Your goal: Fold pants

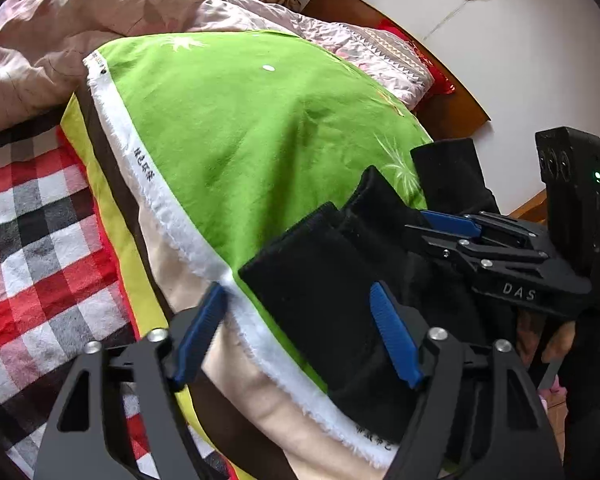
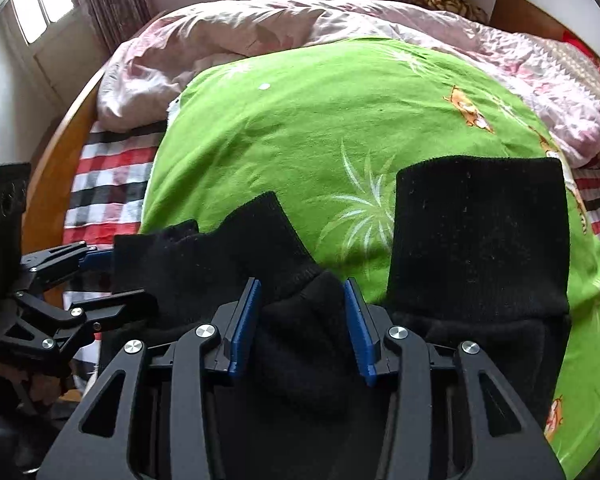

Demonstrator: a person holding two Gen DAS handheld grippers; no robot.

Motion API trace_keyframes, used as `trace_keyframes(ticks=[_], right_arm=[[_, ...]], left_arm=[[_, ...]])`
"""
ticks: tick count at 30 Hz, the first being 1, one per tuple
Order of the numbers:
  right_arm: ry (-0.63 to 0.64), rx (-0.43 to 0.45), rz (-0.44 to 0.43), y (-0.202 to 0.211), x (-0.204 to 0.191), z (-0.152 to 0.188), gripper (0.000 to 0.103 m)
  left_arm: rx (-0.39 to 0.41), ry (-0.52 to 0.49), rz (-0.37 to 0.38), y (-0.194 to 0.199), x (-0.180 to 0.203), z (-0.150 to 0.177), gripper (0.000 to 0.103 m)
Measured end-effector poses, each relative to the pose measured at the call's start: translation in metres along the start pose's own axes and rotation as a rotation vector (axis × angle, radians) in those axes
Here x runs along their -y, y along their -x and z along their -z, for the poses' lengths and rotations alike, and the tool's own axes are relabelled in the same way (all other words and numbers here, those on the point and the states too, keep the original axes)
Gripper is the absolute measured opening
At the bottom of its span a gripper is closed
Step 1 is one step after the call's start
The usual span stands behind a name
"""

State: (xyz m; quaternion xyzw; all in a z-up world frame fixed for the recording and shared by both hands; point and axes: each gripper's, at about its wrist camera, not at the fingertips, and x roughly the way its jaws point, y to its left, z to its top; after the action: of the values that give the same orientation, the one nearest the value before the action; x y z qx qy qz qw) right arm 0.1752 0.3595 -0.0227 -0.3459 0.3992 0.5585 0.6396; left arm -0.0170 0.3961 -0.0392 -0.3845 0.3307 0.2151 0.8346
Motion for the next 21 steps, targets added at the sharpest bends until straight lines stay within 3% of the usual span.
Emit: trace_keyframes(ticks=[2, 4, 7, 12, 13, 15, 16, 18, 21], right_arm=[[-0.008, 0.018, 0.021, 0.002, -0.001, -0.001, 0.023], [0.013, 0.054, 0.058, 0.011, -0.007, 0.005, 0.018], [0.018, 0.116, 0.104, 0.028, -0.012, 0.012, 0.016], [-0.034, 0.227, 0.166, 0.062, -0.009, 0.013, 0.016], [-0.053, 0.240, 0.162, 0.066, -0.004, 0.012, 0.016], [-0.075, 0.245, 0.169, 0.065, 0.004, 0.011, 0.016], [-0.083, 0.246, 0.179, 0.062, 0.007, 0.010, 0.016], [-0.097, 0.239, 0.168, 0.056, 0.012, 0.007, 0.016], [-0.100, 0.229, 0.168, 0.050, 0.013, 0.000, 0.016]], left_arm=[[0.027, -0.037, -0.041, 0.005, 0.002, 0.000, 0.031], [0.058, -0.058, -0.058, 0.016, 0.005, 0.000, 0.015], [0.094, -0.089, -0.062, 0.029, 0.014, -0.004, 0.010], [0.138, -0.168, -0.152, 0.049, 0.042, -0.010, 0.010], [0.152, -0.187, -0.183, 0.052, 0.048, -0.012, 0.012], [0.174, -0.204, -0.233, 0.053, 0.051, -0.017, 0.042], [0.174, -0.185, -0.222, 0.051, 0.047, -0.021, 0.067], [0.134, -0.139, -0.116, 0.042, 0.040, -0.029, 0.071], [0.036, -0.071, -0.069, 0.017, 0.030, -0.039, 0.074]])
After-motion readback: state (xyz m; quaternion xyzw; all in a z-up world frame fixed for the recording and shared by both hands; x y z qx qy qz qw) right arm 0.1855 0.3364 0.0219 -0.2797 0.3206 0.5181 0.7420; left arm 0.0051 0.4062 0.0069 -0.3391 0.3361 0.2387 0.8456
